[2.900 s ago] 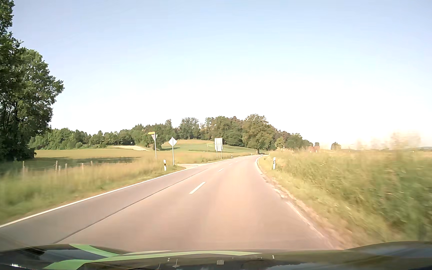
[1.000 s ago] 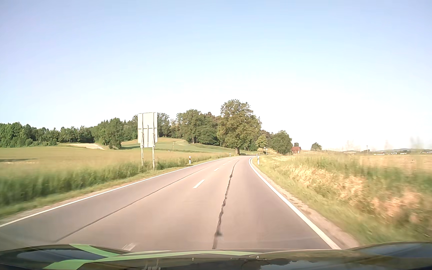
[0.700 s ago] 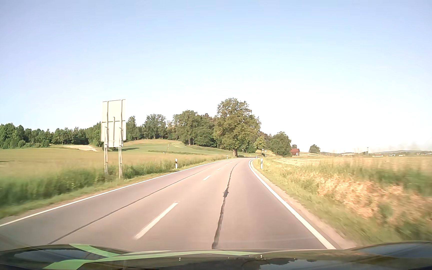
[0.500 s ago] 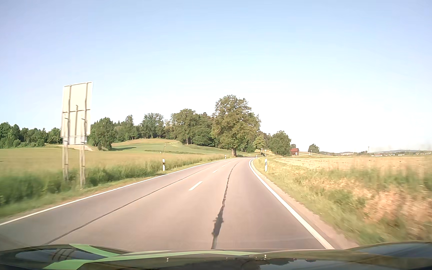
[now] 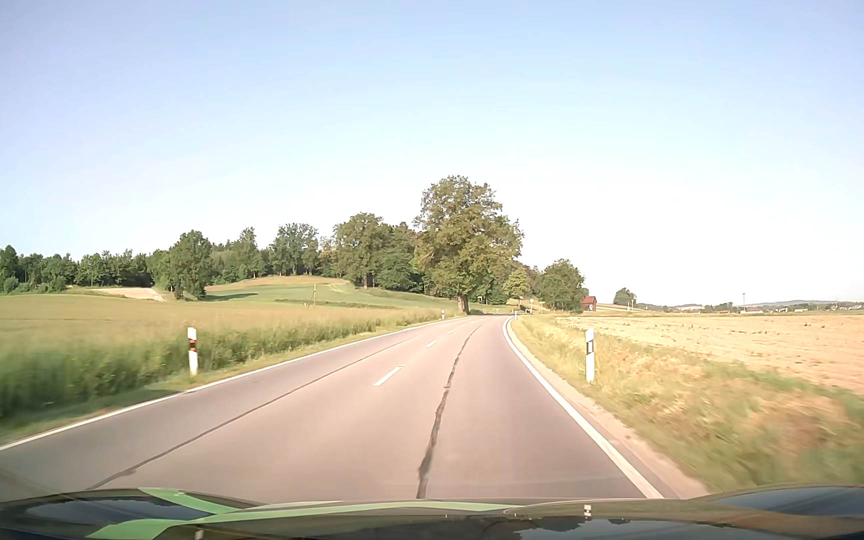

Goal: Follow the waypoints while adhering to traffic rules and regulations

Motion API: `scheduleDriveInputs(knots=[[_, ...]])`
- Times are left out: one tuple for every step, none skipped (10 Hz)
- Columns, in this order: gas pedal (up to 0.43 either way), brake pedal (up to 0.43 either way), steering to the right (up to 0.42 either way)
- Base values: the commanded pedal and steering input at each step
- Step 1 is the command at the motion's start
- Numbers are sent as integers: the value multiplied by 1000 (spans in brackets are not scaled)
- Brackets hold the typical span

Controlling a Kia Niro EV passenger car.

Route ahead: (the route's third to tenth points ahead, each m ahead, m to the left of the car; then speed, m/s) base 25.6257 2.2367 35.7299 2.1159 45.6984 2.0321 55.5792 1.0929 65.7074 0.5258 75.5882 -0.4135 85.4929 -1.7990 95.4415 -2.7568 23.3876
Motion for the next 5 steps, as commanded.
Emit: scheduleDriveInputs(knots=[[138,0,3],[169,0,2],[197,0,3],[197,0,3],[209,0,4]])
